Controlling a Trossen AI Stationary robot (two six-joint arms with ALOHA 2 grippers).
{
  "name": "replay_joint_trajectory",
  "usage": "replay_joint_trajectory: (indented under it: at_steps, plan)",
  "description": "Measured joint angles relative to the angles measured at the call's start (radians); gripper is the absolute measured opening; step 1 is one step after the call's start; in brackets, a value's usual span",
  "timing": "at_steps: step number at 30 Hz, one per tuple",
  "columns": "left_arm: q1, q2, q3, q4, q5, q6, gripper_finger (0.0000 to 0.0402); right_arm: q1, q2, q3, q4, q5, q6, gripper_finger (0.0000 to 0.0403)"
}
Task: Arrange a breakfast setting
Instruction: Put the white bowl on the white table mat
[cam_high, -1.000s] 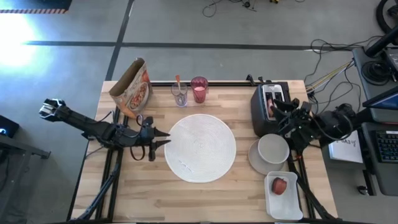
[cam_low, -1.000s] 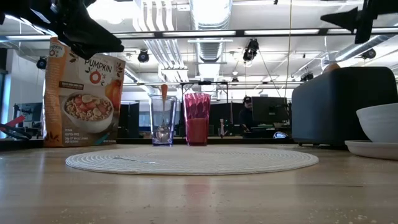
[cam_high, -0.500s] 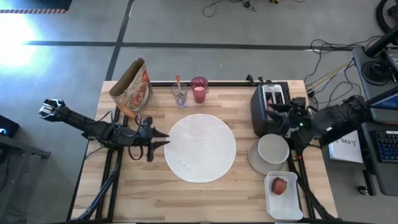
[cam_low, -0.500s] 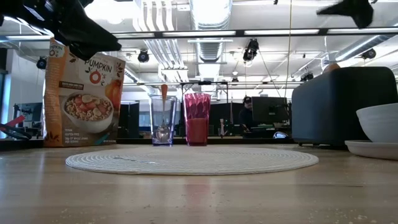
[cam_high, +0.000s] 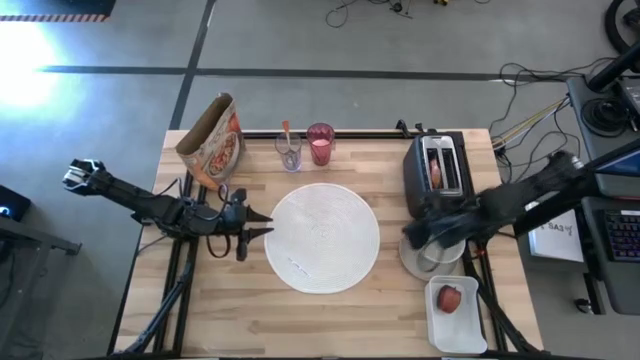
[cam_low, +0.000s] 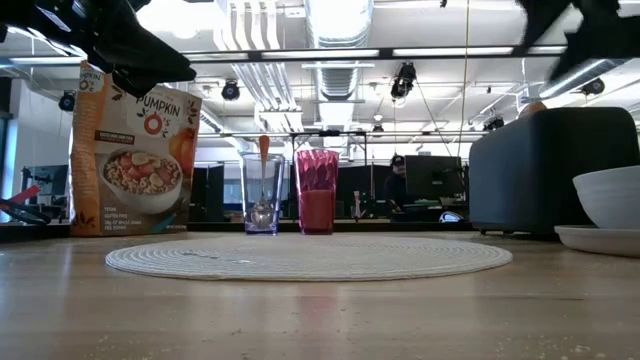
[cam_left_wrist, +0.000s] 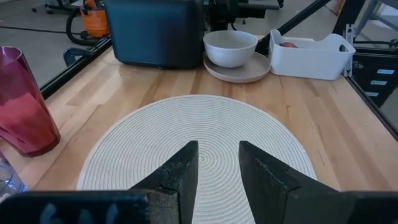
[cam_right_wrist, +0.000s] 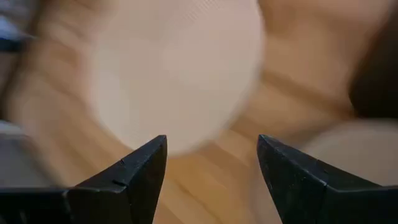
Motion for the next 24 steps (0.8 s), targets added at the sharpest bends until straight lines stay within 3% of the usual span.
replay_joint_trajectory:
  at_steps: [4, 9, 15, 24]
  plan:
    - [0.001, 0.008, 0.000, -0.003, 0.032, 0.002, 0.0100, 0.000, 0.132, 0.041, -0.113, -0.195, 0.142, 0.0238]
    - [0.001, 0.018, 0.000, -0.008, 0.076, 0.005, 0.0100, 0.001, 0.274, 0.049, -0.170, -0.371, 0.156, 0.0238]
    - [0.000, 0.018, 0.000, -0.016, 0.112, 0.008, 0.0100, 0.000, 0.338, 0.014, -0.170, -0.413, 0.116, 0.0238]
    - [0.000, 0.018, 0.000, -0.018, 0.113, 0.008, 0.0100, -0.004, 0.318, -0.084, -0.159, -0.408, 0.119, 0.0238]
